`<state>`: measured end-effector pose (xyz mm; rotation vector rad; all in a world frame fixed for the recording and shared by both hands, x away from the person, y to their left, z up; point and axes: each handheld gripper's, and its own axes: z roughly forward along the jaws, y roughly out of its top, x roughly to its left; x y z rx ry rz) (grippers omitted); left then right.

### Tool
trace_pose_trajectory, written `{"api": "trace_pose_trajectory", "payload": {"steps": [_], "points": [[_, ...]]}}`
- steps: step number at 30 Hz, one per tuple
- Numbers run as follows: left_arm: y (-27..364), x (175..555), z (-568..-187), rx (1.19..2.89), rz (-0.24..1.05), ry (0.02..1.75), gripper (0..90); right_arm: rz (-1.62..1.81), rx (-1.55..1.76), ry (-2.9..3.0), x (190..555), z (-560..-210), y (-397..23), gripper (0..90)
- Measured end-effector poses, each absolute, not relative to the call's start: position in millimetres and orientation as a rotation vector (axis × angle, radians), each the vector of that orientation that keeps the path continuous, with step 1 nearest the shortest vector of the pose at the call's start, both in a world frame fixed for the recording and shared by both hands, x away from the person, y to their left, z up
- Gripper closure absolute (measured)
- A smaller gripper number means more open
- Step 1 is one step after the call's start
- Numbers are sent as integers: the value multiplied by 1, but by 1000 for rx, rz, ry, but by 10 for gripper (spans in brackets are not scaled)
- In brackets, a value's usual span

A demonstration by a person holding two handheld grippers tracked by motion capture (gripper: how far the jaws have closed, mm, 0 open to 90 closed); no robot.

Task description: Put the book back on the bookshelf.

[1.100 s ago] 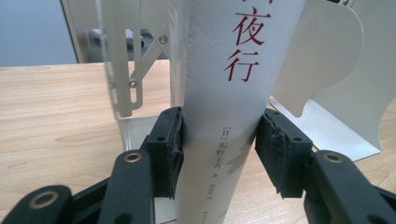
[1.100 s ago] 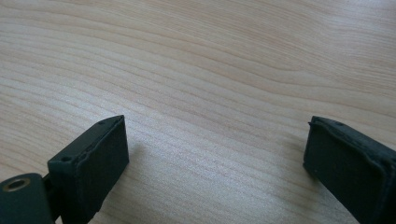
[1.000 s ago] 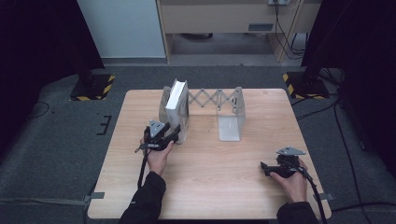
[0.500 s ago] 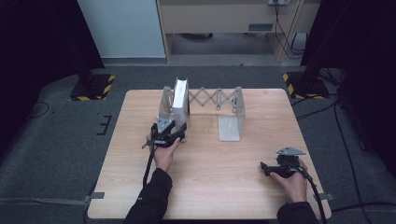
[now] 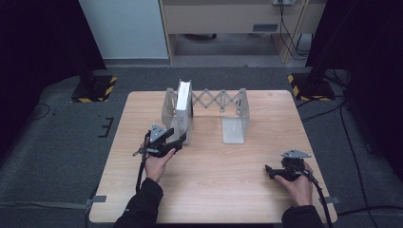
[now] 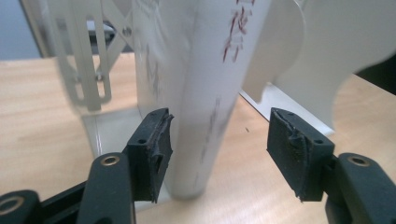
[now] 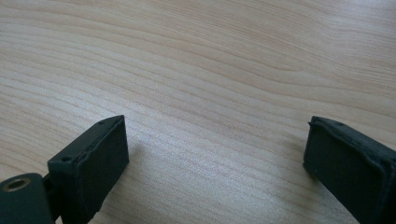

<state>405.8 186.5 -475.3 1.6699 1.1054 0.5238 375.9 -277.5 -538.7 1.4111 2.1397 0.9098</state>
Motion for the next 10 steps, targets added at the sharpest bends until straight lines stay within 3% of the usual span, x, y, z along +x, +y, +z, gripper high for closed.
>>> {"api": "trace_pose_trajectory", "payload": {"steps": [10], "points": [[227, 370, -502, 1748, 463, 1156, 348, 910, 1411, 2140, 376, -539, -277, 69]]}}
